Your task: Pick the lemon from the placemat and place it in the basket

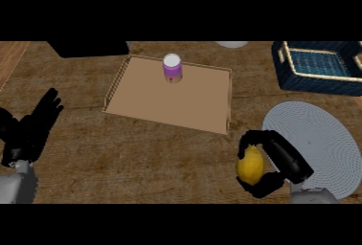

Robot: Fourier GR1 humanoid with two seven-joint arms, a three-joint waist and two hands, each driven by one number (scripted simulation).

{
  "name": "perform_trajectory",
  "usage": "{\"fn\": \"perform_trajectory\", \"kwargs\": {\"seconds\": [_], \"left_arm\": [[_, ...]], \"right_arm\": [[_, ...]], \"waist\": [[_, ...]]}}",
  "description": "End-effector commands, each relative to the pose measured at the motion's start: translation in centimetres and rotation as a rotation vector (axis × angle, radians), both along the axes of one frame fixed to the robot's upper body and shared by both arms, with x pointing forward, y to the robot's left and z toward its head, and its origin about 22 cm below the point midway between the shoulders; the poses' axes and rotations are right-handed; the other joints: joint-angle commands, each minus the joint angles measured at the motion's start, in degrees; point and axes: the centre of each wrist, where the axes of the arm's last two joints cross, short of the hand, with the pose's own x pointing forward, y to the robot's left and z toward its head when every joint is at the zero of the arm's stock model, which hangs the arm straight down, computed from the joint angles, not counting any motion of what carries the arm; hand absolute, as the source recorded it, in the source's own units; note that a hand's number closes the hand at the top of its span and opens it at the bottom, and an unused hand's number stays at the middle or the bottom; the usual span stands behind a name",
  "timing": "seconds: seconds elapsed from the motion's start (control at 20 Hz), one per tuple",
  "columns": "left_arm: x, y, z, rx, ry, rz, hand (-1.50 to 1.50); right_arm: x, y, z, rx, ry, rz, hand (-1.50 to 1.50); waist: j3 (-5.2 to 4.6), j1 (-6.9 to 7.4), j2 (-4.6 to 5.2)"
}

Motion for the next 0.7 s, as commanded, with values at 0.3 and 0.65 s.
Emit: {"fn": "perform_trajectory", "kwargs": {"seconds": [0.3, 0.65], "left_arm": [[0.9, -1.0, 0.8, -0.016, -0.024, -0.028, 0.0], [1.0, -2.7, -0.5, -0.008, -0.018, -0.076, 0.0]], "right_arm": [[-7.8, 0.2, 14.6, 0.147, -0.228, -0.257, 1.5], [-8.0, -2.0, 21.9, 0.063, -0.282, -0.425, 1.5]], "waist": [[0.1, 1.82, 0.9], [0.23, 3.9, 1.51]]}}
